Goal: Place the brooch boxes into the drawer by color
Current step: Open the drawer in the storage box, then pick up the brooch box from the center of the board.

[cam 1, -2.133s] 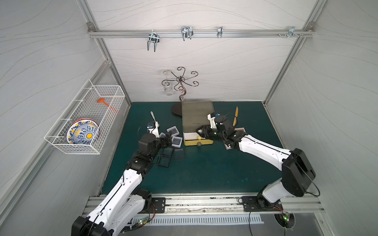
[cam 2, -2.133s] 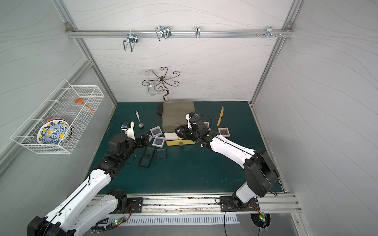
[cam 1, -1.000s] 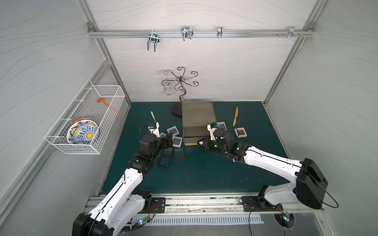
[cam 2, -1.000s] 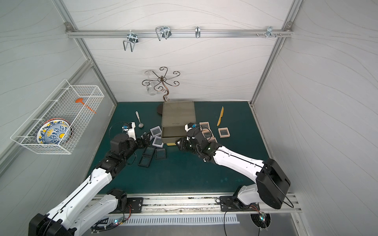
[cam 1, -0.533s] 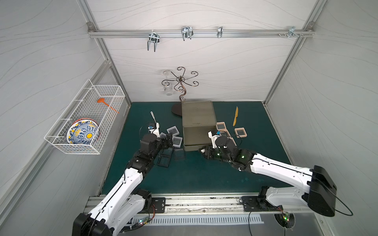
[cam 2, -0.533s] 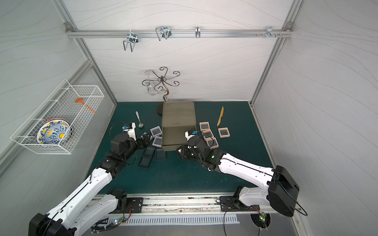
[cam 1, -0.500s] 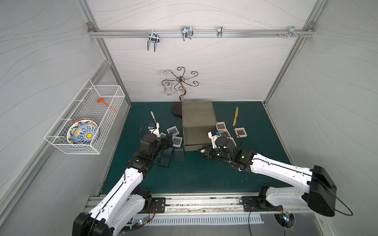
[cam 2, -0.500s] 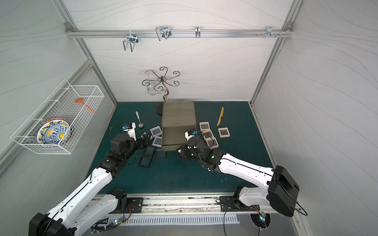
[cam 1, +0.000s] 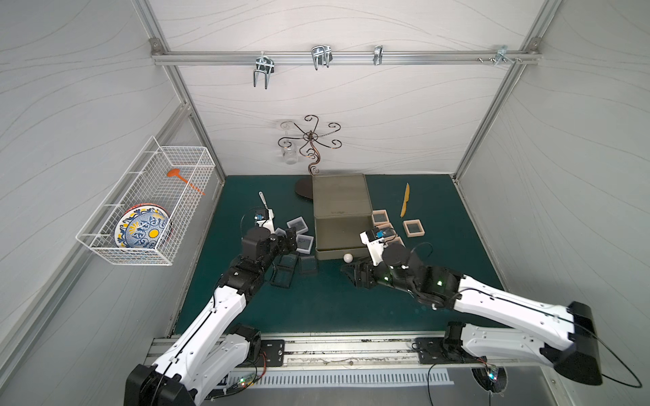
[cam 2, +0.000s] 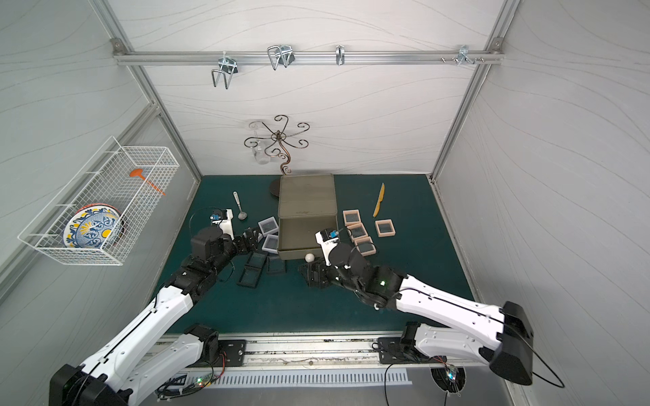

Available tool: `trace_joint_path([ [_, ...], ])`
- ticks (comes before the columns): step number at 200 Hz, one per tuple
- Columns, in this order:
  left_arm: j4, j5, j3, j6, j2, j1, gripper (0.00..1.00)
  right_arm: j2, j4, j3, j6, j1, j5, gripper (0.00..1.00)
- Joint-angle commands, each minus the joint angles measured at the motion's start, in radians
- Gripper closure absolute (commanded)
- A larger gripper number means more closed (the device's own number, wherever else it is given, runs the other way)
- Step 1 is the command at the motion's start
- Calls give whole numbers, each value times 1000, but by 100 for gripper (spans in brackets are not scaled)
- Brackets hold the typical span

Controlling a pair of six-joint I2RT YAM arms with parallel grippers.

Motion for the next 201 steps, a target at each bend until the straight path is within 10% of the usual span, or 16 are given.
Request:
trace_joint_path([
  [1, 16, -10, 55, -15, 14, 5, 7, -74, -149, 106, -178, -91, 197, 17],
  [72, -4, 38, 69, -29, 31, 5, 8, 273, -491, 390, -279, -795, -84, 22],
  [201, -39, 67, 71, 2, 46, 5, 7, 918, -580, 717, -487, -881, 1, 48],
])
